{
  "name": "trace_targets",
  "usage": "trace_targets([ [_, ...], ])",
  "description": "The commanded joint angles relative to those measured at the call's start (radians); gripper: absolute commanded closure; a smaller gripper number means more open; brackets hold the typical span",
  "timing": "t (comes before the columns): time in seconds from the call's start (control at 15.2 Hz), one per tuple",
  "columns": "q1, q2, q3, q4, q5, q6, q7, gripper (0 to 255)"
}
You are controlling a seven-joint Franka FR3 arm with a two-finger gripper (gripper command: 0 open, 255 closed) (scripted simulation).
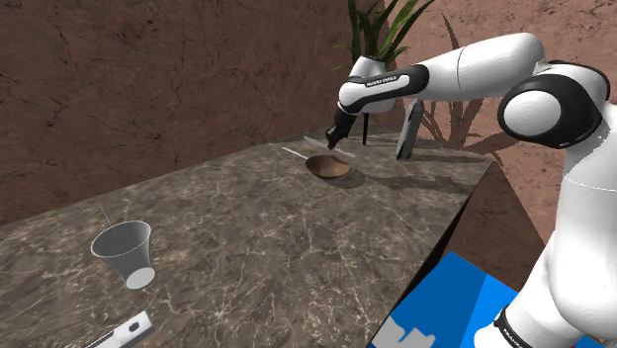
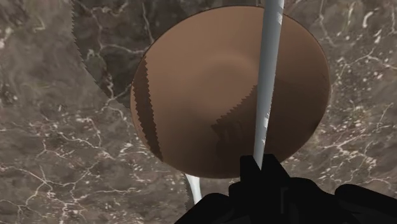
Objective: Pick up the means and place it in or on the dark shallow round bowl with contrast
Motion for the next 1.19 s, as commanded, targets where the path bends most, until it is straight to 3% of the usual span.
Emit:
trace_targets([
  [0.0,0.0,0.008,0.002,-0.014,0.005,0.022,-0.004,255],
  [0.66,-0.008,0.056,0.017,-0.083,0.039,0.136,-0.034,255],
  [1.12,-0.008,0.056,0.017,-0.083,0.039,0.136,-0.034,255],
])
